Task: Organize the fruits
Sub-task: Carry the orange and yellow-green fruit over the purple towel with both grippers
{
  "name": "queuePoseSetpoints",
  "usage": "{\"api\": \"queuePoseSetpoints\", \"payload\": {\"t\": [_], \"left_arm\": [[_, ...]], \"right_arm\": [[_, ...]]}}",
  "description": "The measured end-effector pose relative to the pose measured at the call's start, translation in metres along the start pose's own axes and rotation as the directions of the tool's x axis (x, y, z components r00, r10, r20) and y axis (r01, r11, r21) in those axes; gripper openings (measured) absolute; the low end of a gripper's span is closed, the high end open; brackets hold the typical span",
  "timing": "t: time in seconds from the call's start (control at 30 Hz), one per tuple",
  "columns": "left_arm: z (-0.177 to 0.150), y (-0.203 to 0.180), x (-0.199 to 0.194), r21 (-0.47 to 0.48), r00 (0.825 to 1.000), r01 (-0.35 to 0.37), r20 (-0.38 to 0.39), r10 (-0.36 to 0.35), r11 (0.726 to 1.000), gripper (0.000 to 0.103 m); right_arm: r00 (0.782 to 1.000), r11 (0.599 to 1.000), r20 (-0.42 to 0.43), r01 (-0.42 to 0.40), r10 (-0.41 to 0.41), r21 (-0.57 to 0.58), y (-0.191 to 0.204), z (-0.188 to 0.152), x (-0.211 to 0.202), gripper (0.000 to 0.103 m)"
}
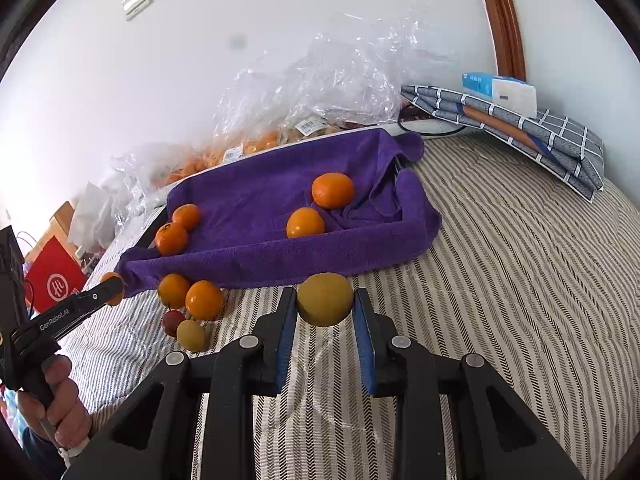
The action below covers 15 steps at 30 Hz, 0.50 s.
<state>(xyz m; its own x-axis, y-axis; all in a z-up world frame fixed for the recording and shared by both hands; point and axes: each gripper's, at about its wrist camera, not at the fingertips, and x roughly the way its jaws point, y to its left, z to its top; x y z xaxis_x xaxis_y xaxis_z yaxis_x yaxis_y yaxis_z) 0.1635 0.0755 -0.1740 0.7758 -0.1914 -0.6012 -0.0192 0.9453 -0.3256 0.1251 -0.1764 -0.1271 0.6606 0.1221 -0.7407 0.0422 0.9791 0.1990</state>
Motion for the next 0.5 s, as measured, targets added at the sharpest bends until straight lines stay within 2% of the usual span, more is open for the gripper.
{"api": "queuePoseSetpoints", "payload": {"t": [0.1, 0.27, 0.33, 0.5], "left_arm": [[0.002, -0.005, -0.002, 0.030, 1.000, -0.006, 0.018, 0.005, 1.000, 0.030], [0.011, -0.014, -0.005, 0.056, 0.999, 0.024, 0.027, -0.026, 0.998, 0.030], [0.019, -0.020, -0.009, 0.062, 0.998, 0.043, 0.033, -0.045, 0.997, 0.030], [0.051, -0.045, -0.008, 0.112, 0.996, 0.056, 0.058, -0.062, 0.992, 0.030]], "right_arm": [[1.000, 0.999, 0.006, 0.029, -0.029, -0.017, 0.001, 0.005, -0.003, 0.028], [0.999, 0.998, 0.032, 0.027, -0.026, -0.050, 0.003, 0.025, -0.015, 0.028], [0.998, 0.996, 0.056, 0.043, -0.039, -0.076, 0.008, 0.035, -0.018, 0.028], [0.996, 0.994, 0.084, 0.021, -0.012, -0.103, 0.016, 0.060, -0.013, 0.028]]}}
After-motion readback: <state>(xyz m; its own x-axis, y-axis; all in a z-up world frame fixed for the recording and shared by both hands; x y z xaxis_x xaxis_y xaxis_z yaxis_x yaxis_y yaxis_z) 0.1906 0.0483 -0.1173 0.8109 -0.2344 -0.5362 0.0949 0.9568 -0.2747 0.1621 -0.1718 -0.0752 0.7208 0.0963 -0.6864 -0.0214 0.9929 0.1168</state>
